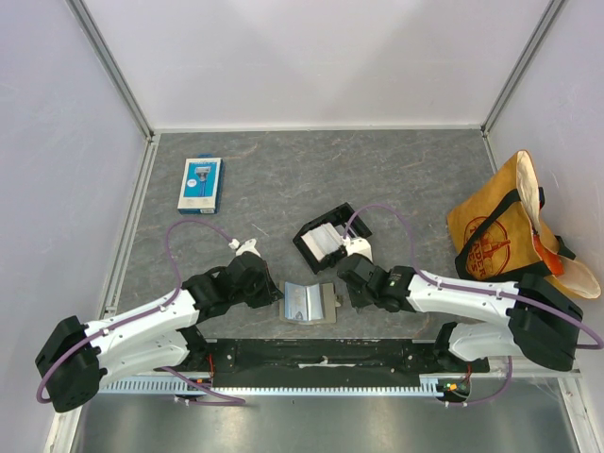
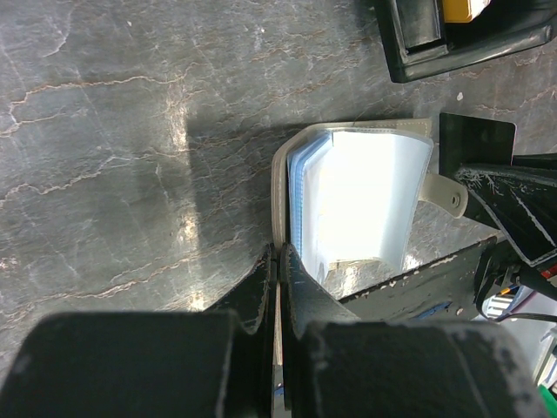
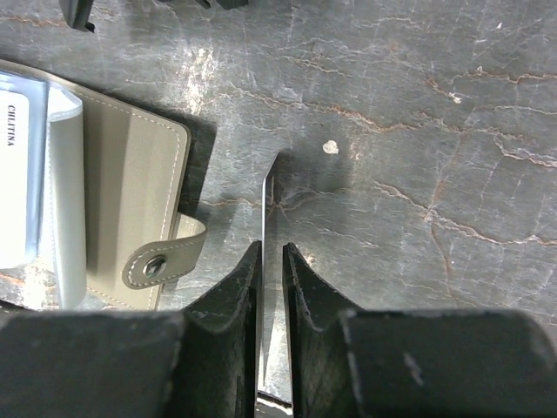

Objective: Put the credit cards into the card holder
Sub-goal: Turn over the card slot in the card holder.

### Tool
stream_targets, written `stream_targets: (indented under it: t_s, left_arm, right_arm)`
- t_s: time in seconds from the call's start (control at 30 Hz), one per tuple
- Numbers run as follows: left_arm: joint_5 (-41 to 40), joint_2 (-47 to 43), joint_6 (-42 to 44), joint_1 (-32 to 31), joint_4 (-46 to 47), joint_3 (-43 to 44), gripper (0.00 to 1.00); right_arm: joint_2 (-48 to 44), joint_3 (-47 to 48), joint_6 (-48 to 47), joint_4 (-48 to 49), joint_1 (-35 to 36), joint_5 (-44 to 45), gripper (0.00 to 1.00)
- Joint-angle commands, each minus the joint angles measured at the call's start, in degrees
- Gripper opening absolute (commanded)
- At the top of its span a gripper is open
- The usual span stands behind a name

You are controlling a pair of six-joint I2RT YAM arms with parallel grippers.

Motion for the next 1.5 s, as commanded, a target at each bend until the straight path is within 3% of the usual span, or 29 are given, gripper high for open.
stream_targets:
  t_s: [0.0, 0.17, 0.37, 0.6, 0.83, 0.97, 1.23, 1.47]
  left_arm:
    - [1.04, 0.36, 0.82, -0.01, 2.30, -0.10, 0.02]
    - [1.22, 0.53, 0.91, 0.07, 2.56, -0.10, 0.02]
    - [1.31, 0.53, 0.91, -0.01, 2.65, -0.18, 0.02]
    - [1.40, 0.27, 0.91, -0.10, 2.65, -0.36, 0.02]
    - [1.75, -0.61, 0.21, -0.10, 2.65, -0.89, 0.02]
    - [2.45, -1.75, -0.94, -0.01, 3.26, -1.24, 0.02]
    - [2.89, -3.07, -3.40, -0.10, 3.35, -2.21, 0.02]
    - [2.54, -4.82, -4.89, -0.10, 3.35, -3.35, 0.02]
  right_arm:
    - [-1.95, 2.53, -0.48, -0.55, -0.13, 1.86, 0.18]
    - [-2.04, 2.79, -0.91, -1.60, -0.31, 2.12, 0.13]
    - [-2.22, 3.14, -1.27, -2.13, -0.40, 1.94, 0.00]
    - [-7.21, 6.04, -0.13, -3.54, -0.40, 0.02, 0.00]
    - [-11.71, 7.54, 7.77, 3.91, 1.18, -2.54, 0.00]
    - [-8.29, 8.15, 14.63, 9.63, 6.79, 4.21, 0.00]
    - [4.89, 15.61, 22.99, 12.90, 21.21, 27.33, 0.00]
    - [11.75, 18.26, 23.69, 14.65, 22.54, 30.16, 0.00]
